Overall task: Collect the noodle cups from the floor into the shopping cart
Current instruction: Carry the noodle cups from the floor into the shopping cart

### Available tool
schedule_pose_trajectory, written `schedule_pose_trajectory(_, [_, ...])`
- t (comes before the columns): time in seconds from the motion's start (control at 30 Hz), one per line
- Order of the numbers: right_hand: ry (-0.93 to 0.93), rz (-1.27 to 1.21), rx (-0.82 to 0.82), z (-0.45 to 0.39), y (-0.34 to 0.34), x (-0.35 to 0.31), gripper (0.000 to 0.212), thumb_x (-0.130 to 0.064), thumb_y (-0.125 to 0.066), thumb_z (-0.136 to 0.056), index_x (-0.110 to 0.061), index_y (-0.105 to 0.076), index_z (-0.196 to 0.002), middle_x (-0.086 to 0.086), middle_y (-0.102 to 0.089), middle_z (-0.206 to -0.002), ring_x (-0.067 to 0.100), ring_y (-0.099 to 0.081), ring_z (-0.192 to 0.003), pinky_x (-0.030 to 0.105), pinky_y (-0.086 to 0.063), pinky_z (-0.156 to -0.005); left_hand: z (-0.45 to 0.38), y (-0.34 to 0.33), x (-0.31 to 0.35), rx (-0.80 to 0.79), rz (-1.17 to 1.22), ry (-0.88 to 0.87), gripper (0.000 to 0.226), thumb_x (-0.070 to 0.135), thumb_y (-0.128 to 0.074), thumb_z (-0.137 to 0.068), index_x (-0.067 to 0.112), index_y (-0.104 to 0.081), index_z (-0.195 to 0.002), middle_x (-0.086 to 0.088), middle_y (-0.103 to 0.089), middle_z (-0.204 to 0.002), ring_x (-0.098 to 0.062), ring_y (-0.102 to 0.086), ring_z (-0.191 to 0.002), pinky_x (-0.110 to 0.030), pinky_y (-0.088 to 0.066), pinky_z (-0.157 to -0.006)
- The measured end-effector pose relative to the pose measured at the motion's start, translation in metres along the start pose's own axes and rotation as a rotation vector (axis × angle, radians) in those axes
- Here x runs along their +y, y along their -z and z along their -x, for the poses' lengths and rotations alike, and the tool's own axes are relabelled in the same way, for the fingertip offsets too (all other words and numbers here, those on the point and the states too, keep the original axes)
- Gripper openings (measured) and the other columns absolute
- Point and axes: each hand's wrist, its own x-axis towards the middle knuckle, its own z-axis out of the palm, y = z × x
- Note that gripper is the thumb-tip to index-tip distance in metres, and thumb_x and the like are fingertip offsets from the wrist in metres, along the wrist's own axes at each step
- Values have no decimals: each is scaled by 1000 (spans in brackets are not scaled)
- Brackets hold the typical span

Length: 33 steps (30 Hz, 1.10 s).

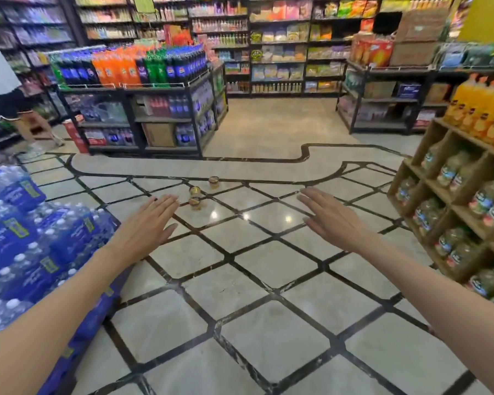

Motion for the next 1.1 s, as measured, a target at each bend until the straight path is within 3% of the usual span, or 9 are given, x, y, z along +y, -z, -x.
schedule_pose_trajectory(0.17, [-6, -54, 45, -115, -33, 50, 52, -32, -49, -98, -10, -38, -144, 7, -34, -152, 22, -29, -141, 31, -21, -114, -67, -47, -46, -73, -60, 96, 60, 37, -28, -94, -5, -60, -122, -21, -59, -128, -33, -58, -118, -25, 2, -116])
schedule_pose_trajectory(0.27, [-20, -131, 61, -188, -72, 75, 53, -31, -52, -97, -9, -39, -143, 6, -35, -152, 22, -31, -141, 35, -29, -113, -114, -91, -75, -110, -55, 132, 74, 43, -8, -102, -6, -60, -121, -20, -60, -127, -33, -59, -116, -25, 5, -116])
schedule_pose_trajectory(0.37, [-29, -174, 66, -260, -112, 94, 54, -31, -54, -96, -8, -40, -142, 6, -36, -151, 22, -32, -140, 37, -33, -112, -169, -140, -109, -141, -22, 173, 65, 42, -21, -97, -5, -60, -121, -19, -60, -128, -32, -59, -117, -26, -2, -115])
schedule_pose_trajectory(0.43, [-31, -194, 57, -311, -131, 105, 55, -31, -53, -96, -8, -38, -143, 6, -35, -151, 21, -30, -141, 31, -25, -113, -210, -169, -136, -155, -3, 190, 64, 43, -26, -93, -3, -59, -123, -18, -58, -130, -30, -56, -120, -31, -11, -113])
schedule_pose_trajectory(0.53, [-5, -180, 18, -382, -153, 125, 57, -33, -51, -97, -10, -34, -146, 5, -31, -153, 20, -25, -143, 25, -17, -112, -266, -205, -177, -165, 4, 209, 71, 50, -18, -97, -1, -55, -129, -15, -54, -135, -27, -51, -126, -29, 0, -114])
schedule_pose_trajectory(0.63, [-7, -194, 0, -444, -170, 149, 56, -34, -51, -96, -12, -34, -146, 4, -30, -154, 20, -25, -143, 30, -23, -114, -317, -234, -212, -181, 40, 231, 69, 50, -26, -93, 0, -49, -134, -13, -48, -141, -24, -44, -132, -26, 7, -114])
schedule_pose_trajectory(0.83, [-10, -217, -54, -566, -227, 212, 59, -39, -50, -96, -15, -32, -147, 2, -28, -155, 19, -26, -142, 32, -28, -112, -401, -309, -268, -283, 85, 298, 68, 52, -34, -94, 2, -44, -139, -12, -42, -146, -22, -37, -137, -27, 9, -114])
schedule_pose_trajectory(1.03, [25, -272, -143, -704, -309, 283, 69, -48, -51, -93, -18, -26, -149, -1, -23, -157, 16, -22, -144, 30, -25, -113, -487, -399, -309, -442, 123, 370, 84, 62, -11, -94, 1, -59, -126, -14, -58, -132, -26, -56, -122, -24, 9, -114])
schedule_pose_trajectory(1.1, [42, -287, -191, -751, -329, 310, 73, -51, -52, -91, -19, -24, -150, -2, -21, -158, 15, -19, -144, 28, -22, -114, -520, -426, -320, -484, 140, 428, 81, 62, -16, -93, 2, -61, -123, -13, -61, -128, -26, -59, -117, -23, 12, -115])
